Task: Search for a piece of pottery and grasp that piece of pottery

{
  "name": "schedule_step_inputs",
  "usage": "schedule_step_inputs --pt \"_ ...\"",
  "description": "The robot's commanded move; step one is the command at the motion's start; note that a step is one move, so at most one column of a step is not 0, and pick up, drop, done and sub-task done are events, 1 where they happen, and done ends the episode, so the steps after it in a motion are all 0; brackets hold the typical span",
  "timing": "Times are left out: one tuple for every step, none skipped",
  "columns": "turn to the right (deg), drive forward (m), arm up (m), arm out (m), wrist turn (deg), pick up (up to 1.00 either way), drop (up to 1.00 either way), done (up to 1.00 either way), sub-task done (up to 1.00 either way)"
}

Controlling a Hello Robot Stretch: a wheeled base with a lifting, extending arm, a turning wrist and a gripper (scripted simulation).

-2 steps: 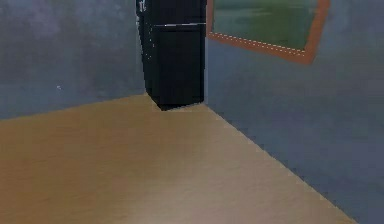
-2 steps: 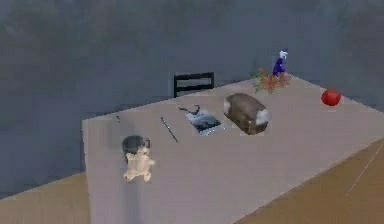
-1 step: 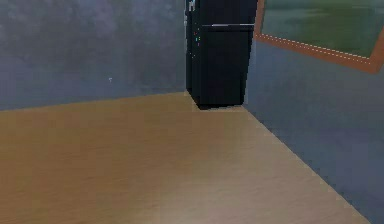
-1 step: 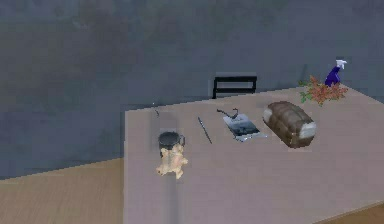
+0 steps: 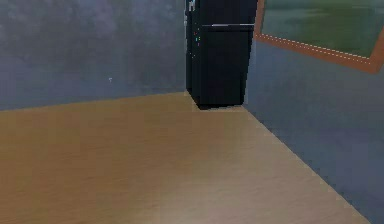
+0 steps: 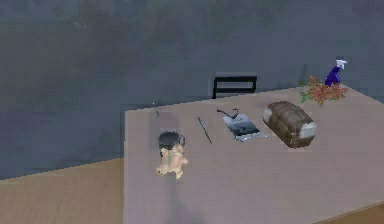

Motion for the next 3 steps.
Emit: schedule_step_inputs --pt "0.0 0.0 0.38 0.0 0.0 0.0 0.0 0.0 0.0" --pt "0.0 0.0 0.0 0.24 0.0 0.0 0.0 0.0 0.0" --pt "0.0 0.0 0.0 0.0 45.0 0.0 0.0 0.0 0.0"
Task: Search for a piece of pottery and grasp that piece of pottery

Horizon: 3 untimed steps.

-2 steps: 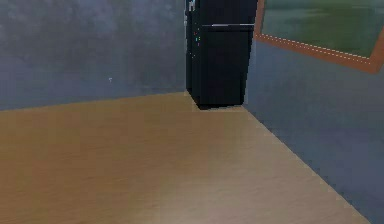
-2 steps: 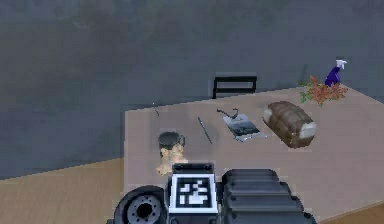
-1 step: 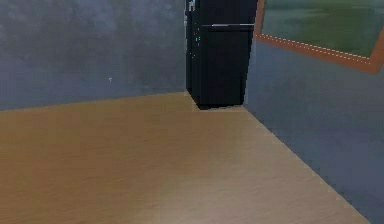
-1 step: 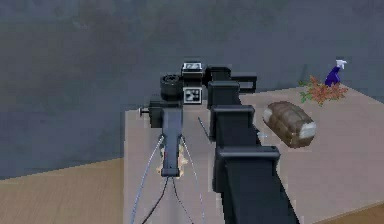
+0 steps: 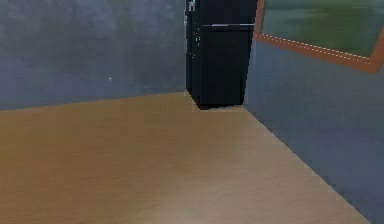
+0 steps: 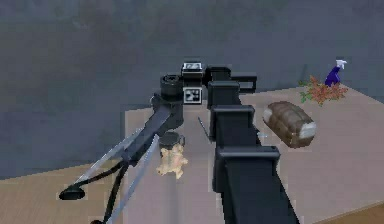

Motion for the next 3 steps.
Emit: schedule_step_inputs --pt "0.0 0.0 0.0 0.0 45.0 0.0 0.0 0.0 0.0" --pt "0.0 0.0 0.0 0.0 45.0 0.0 0.0 0.0 0.0" --pt "0.0 0.0 0.0 0.0 21.0 0.0 0.0 0.0 0.0"
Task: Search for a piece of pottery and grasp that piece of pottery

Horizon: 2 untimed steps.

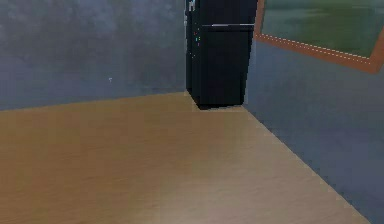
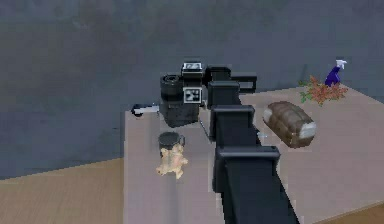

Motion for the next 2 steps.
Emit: schedule_step_inputs --pt "0.0 0.0 -0.28 0.0 0.0 0.0 0.0 0.0 0.0" --pt "0.0 0.0 0.0 0.0 0.0 1.0 0.0 0.0 0.0"
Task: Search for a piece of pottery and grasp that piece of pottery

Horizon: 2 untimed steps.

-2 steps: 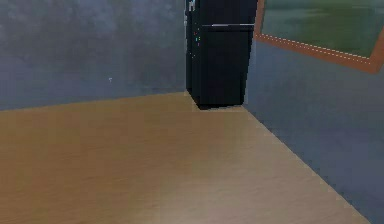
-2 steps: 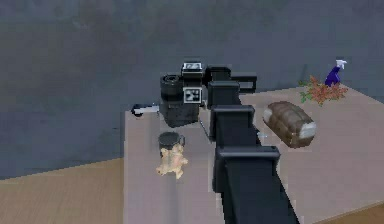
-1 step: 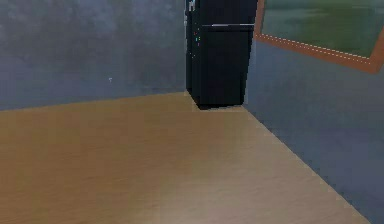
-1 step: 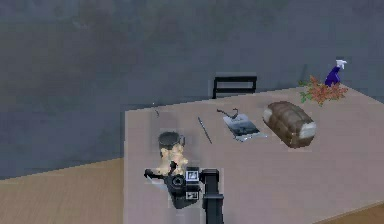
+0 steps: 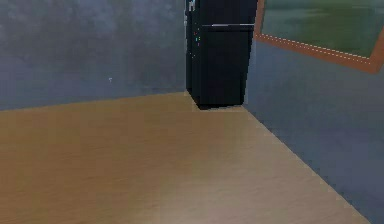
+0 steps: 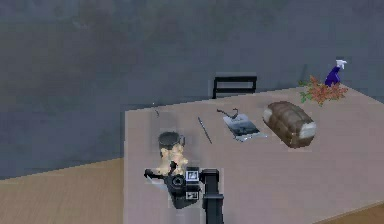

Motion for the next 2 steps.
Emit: schedule_step_inputs --pt "0.0 0.0 0.1 0.0 0.0 0.0 0.0 0.0 0.0" --pt "0.0 0.0 0.0 0.0 0.0 0.0 0.0 1.0 0.0"
